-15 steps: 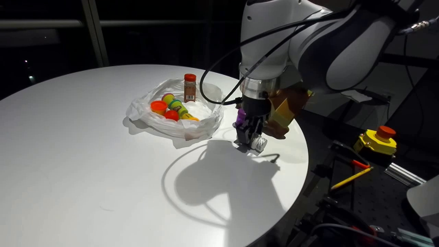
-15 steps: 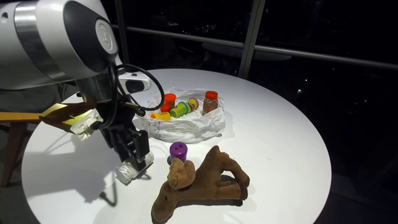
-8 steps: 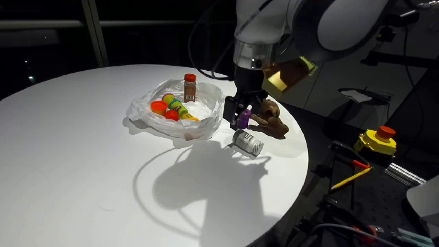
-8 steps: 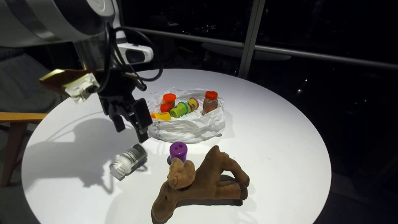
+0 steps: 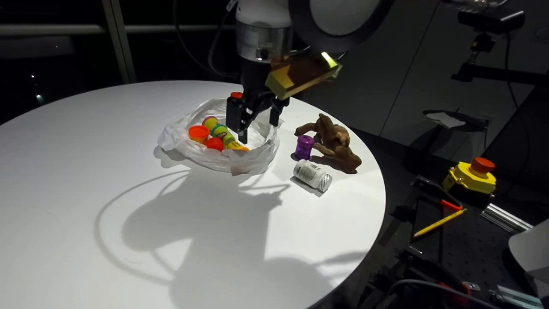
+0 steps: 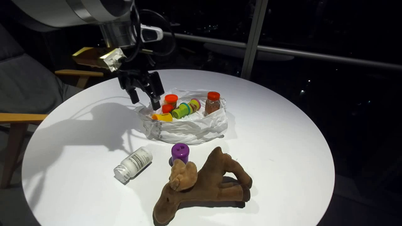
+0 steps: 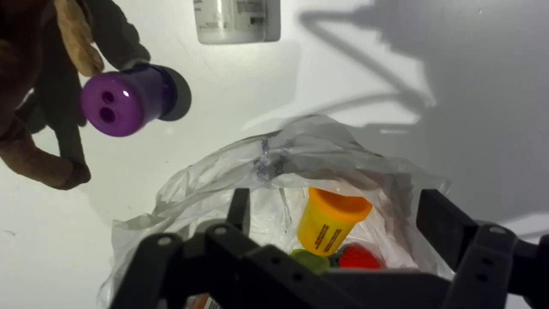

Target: Pick the objects in the plastic bag and put them on the table

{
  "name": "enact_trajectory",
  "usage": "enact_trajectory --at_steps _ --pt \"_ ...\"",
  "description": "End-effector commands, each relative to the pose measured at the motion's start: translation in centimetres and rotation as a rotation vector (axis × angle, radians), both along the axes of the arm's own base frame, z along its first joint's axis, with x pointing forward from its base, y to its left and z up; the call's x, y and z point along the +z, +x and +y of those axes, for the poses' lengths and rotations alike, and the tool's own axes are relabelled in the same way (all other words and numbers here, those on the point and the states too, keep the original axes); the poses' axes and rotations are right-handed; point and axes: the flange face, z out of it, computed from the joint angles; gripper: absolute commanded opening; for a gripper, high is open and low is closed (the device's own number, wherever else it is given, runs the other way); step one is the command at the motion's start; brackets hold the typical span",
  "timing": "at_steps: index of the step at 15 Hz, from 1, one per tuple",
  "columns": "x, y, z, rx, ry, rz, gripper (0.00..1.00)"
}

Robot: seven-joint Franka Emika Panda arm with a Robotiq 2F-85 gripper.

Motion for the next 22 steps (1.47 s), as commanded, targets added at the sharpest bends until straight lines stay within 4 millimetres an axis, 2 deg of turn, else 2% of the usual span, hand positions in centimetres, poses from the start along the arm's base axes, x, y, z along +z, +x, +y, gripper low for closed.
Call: enact_trajectory --at_steps 1,3,5,10,11,12,17,19,20,22 --pt "-2.7 4.7 0.1 -0.027 0.021 -0.016 1.00" --pt "-4.7 6.4 0.3 -0.058 0.016 -0.022 1.00" --pt "-5.6 7.7 -0.2 -0.089 0.013 -0.035 1.00" --pt "-6.4 9.1 -2.6 -0.173 0.041 -0.047 1.00" --pt "-6.5 8.9 -3.2 -0.190 0.047 -0.043 0.91" --pt "-6.4 8.6 -3.7 -0.204 0.056 -0.036 0.74" --pt "-6.5 7.4 -4.5 -0.244 0.127 0.010 0.35" --pt "-5.9 7.3 -4.6 -0.257 0.146 0.010 0.20" --pt "-5.4 7.4 -4.8 -0.267 0.153 0.004 0.18" --pt "-4.2 7.6 -5.1 -0.284 0.160 -0.015 0.20"
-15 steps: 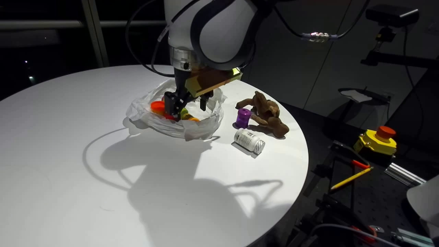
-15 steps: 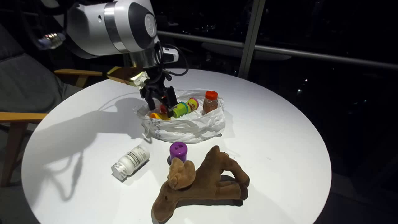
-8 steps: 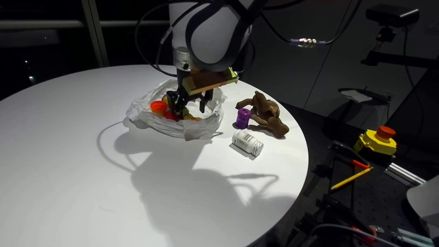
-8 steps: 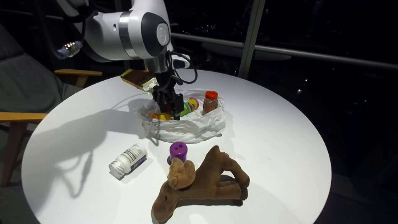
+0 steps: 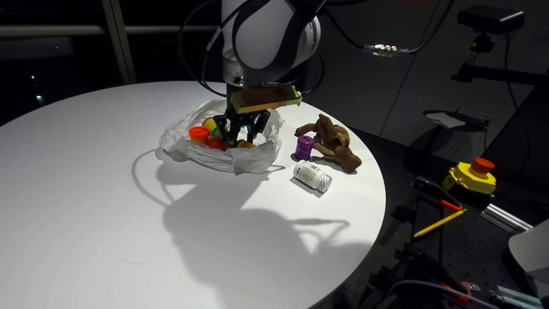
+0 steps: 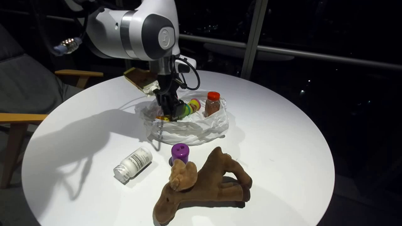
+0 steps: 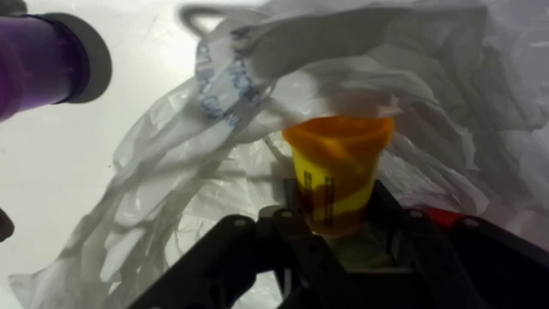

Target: Pick the objects in the plastic bag and put them on the table

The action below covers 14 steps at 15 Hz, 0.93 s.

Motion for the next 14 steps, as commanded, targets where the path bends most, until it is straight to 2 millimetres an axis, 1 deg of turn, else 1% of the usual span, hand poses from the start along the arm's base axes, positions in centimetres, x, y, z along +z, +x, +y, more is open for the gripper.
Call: enact_trajectory --at_steps 1,2,4,6,8,9,10,12,13,14 --pt "3.7 -0.1 -0.5 -0.018 0.025 -0.051 0.20" --pt "5.1 0.1 -0.6 -0.022 0.022 -0.073 0.20" --pt "9.0 0.4 -0.5 -0.011 0.010 -0.124 0.20" --pt "12.7 -0.8 0.3 0.048 0.001 -0.143 0.20" --pt "15.1 -2.8 1.8 0.109 0.018 -0.138 0.20" --pt "15.1 -4.1 2.5 0.140 0.027 -0.122 0.20" --pt "15.6 -5.4 3.2 0.166 0.038 -0.110 0.20" --pt "14.3 -8.1 4.8 0.205 0.048 -0.073 0.20" --pt "12.7 -9.5 5.6 0.217 0.042 -0.058 0.20" --pt "11.5 -10.7 6.2 0.232 0.034 -0.041 0.20"
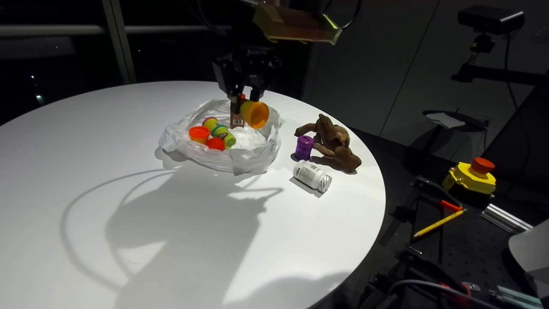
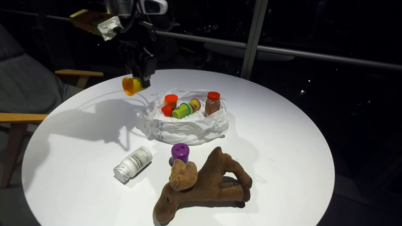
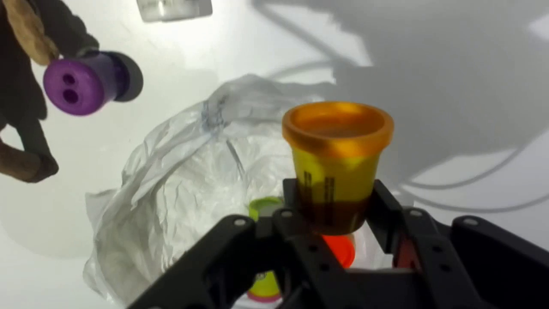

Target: Pick the objects in the plastic bag and put them on the table

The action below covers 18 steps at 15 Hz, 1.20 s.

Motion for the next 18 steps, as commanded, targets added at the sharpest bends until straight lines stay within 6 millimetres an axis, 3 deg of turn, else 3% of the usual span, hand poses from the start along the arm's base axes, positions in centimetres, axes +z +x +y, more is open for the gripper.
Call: enact_trajectory --at_steps 1,6,10,12,13,15,18 --pt "-3.4 -4.9 1.5 0.057 -0.019 0.035 0.20" --pt "-10.8 -8.0 1.4 0.064 -0.070 0.040 0.19" --pt "-14.2 -9.4 1.3 0.066 -0.084 0.054 0.19" --pt "-14.9 -9.6 1.3 0.075 -0.087 0.059 0.21" --pt "-14.1 -9.5 1.6 0.104 -0.101 0.050 0.67" --pt "-12.0 -8.8 1.6 0.126 -0.119 0.029 0.74" --pt "-7.2 -6.0 1.3 0.107 -0.122 -0.020 0.99"
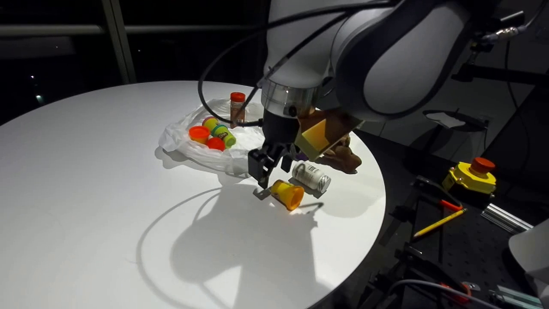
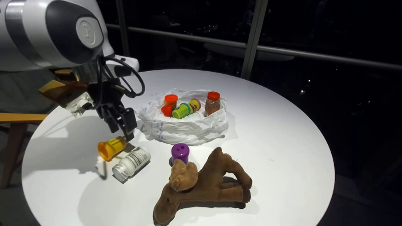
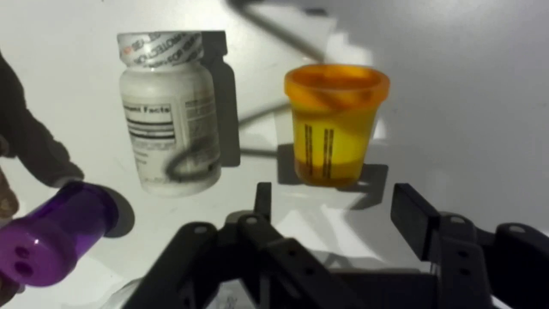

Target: Pick the objects in the plastic bag and put them on the table

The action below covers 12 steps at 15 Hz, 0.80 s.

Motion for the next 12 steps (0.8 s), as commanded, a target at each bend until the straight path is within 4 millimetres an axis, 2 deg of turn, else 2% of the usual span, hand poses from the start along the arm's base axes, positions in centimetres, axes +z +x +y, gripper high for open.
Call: enact_trajectory --at_steps 1,3,5,7,12 --pt "6.4 3.5 -0.3 -0.005 -0.002 -0.066 1.00" --pt "8.8 6.4 -0.5 -0.016 0.004 -0.103 1.00" --pt "9.8 9.3 -1.1 -0.020 0.010 -0.134 1.00" --pt "9.5 11.6 -1.9 -0.016 0.013 -0.145 1.00" --pt "6.1 15.3 -3.7 -0.028 0.005 -0.110 1.00"
